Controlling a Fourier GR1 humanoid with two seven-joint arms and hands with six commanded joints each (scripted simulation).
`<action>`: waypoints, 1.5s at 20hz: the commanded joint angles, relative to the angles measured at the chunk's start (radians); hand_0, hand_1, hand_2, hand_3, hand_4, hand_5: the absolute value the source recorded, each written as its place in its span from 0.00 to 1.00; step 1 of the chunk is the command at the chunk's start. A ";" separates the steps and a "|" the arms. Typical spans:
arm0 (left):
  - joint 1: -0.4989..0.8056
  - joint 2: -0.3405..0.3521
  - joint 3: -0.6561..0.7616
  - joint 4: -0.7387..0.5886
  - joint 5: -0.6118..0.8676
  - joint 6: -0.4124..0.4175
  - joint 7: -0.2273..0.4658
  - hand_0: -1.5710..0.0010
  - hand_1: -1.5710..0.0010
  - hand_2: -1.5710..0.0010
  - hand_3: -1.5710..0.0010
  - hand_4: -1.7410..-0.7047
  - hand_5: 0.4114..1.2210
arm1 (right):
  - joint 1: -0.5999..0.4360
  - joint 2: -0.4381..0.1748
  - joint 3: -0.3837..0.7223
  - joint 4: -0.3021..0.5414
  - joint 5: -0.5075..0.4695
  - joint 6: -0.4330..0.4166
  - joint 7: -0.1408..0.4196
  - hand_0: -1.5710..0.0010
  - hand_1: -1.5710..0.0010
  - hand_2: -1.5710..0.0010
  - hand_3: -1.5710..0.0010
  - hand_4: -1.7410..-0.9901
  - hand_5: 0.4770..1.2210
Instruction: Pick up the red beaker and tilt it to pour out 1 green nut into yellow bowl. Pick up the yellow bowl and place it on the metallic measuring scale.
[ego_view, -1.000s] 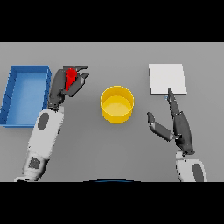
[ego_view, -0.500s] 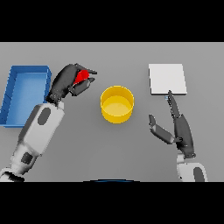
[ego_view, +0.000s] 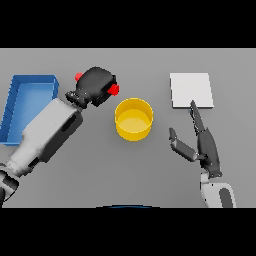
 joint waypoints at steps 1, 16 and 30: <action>-0.026 0.002 -0.028 0.014 -0.023 -0.021 -0.009 0.00 0.00 0.00 0.00 0.05 0.97 | 0.015 0.001 0.008 -0.003 0.003 0.004 -0.026 1.00 1.00 1.00 1.00 0.64 0.32; -0.327 -0.022 -0.428 0.186 -0.265 -0.239 -0.078 0.00 0.00 0.00 0.00 0.01 1.00 | 0.016 0.015 0.000 0.007 0.026 -0.034 -0.006 1.00 1.00 1.00 1.00 0.74 0.22; -0.490 -0.079 -0.724 0.249 -0.428 -0.206 -0.127 0.00 0.00 0.00 0.00 0.02 1.00 | 0.013 0.017 0.002 0.008 0.054 -0.058 -0.005 1.00 1.00 1.00 1.00 0.78 0.22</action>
